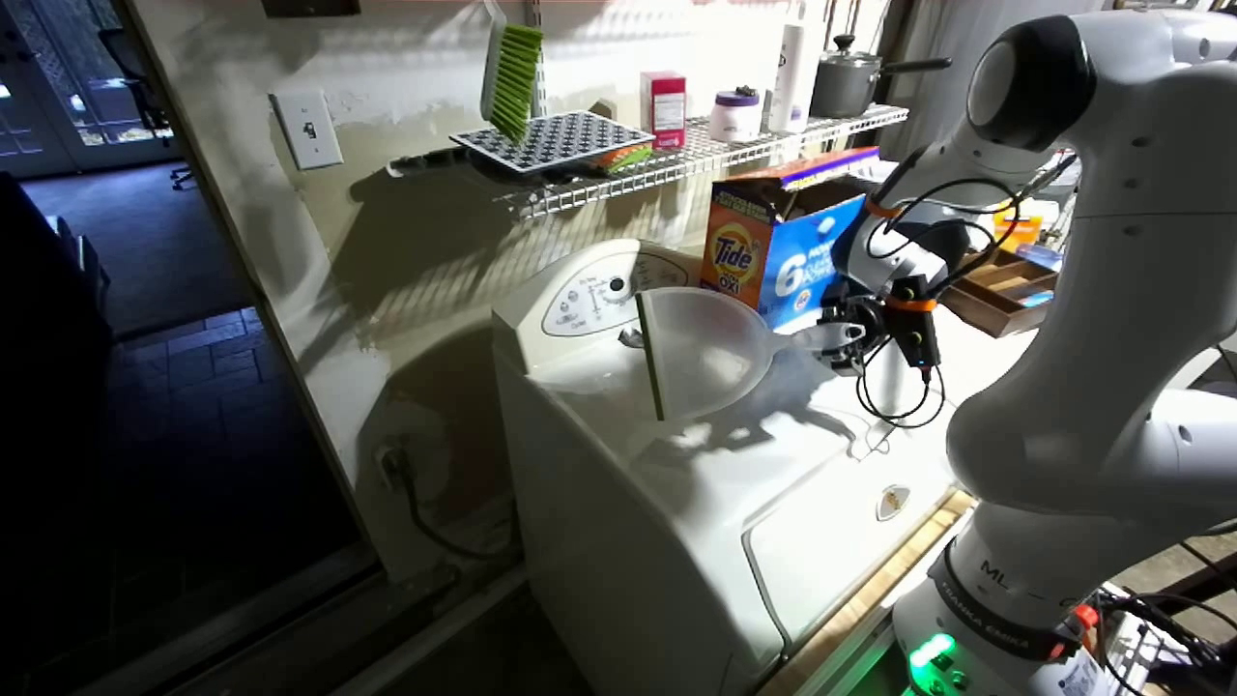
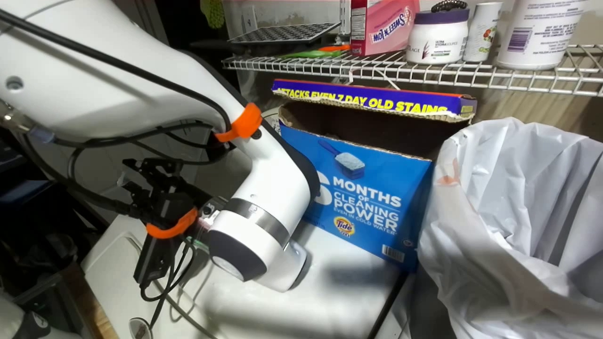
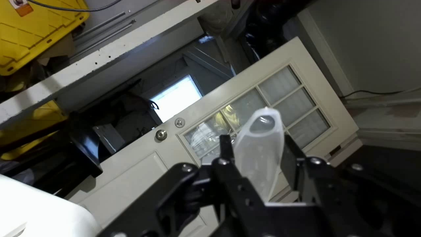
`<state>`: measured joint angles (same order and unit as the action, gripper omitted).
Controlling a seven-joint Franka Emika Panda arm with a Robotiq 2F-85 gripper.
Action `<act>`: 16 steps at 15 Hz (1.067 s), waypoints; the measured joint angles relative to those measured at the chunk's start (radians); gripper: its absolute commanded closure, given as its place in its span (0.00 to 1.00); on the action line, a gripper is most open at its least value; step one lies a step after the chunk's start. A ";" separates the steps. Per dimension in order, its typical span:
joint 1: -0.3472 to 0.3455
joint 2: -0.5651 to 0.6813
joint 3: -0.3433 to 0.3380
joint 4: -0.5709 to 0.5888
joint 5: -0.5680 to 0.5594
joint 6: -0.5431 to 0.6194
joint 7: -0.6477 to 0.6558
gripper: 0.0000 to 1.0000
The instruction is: Flip over the dustpan
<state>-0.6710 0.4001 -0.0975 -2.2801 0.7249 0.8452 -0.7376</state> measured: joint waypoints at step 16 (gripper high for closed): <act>-0.055 0.004 -0.033 0.021 0.108 0.000 0.388 0.86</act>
<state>-0.7263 0.4037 -0.1306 -2.2590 0.8328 0.8450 -0.3495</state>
